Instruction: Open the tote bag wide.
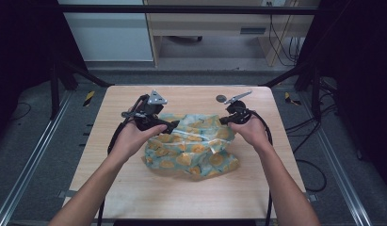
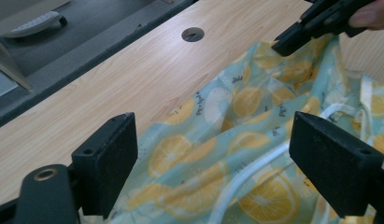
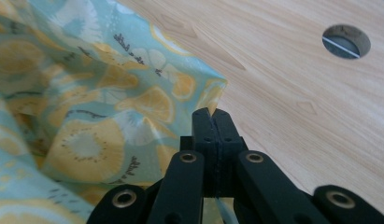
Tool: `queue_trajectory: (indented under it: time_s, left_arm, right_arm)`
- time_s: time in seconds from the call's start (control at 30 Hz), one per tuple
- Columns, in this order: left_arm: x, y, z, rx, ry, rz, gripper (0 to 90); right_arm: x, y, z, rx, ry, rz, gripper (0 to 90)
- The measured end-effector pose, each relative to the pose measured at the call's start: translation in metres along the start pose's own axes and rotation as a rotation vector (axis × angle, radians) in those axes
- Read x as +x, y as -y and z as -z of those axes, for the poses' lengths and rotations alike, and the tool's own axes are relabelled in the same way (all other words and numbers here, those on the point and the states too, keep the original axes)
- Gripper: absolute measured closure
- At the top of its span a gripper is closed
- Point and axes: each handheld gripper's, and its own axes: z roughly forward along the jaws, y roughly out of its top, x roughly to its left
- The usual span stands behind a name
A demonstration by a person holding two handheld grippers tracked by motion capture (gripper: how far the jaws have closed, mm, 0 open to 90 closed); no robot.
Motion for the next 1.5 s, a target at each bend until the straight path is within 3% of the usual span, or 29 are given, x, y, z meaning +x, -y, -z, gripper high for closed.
queue_trajectory:
  time_s: [0.33,0.57,0.63,0.8,0.83,0.93,1.1,1.2,1.37,1.5]
  left_arm:
    - [0.007,0.017,0.003,0.057,0.022,-0.024,20.5]
    - [0.004,0.032,0.003,0.102,0.091,-0.05,17.9]
    - [0.004,0.036,0.0,0.13,0.108,-0.079,16.1]
    - [0.005,0.039,-0.008,0.142,0.139,-0.103,10.7]
    - [0.005,0.04,-0.013,0.159,0.141,-0.131,9.9]
    - [0.006,0.041,-0.018,0.178,0.15,-0.136,8.6]
    - [0.003,0.049,-0.029,0.231,0.203,-0.154,9.4]
    - [0.002,0.052,-0.031,0.26,0.215,-0.17,29.1]
    - [0.002,0.054,-0.031,0.275,0.202,-0.181,54.1]
    - [-0.001,0.055,-0.028,0.248,0.199,-0.191,75.5]
  right_arm:
    - [0.014,-0.004,0.021,-0.04,-0.016,0.032,90.0]
    - [0.018,-0.005,0.026,-0.056,-0.024,0.035,90.0]
    - [0.018,-0.005,0.026,-0.059,-0.025,0.037,90.0]
    - [0.02,-0.005,0.027,-0.059,-0.028,0.036,90.0]
    - [0.02,-0.006,0.027,-0.058,-0.029,0.033,90.0]
    - [0.02,-0.006,0.027,-0.058,-0.032,0.034,90.0]
    - [0.021,-0.006,0.028,-0.064,-0.035,0.031,90.0]
    - [0.022,-0.006,0.029,-0.068,-0.034,0.036,90.0]
    - [0.023,-0.007,0.03,-0.07,-0.037,0.046,90.0]
    - [0.025,-0.007,0.03,-0.073,-0.035,0.039,90.0]
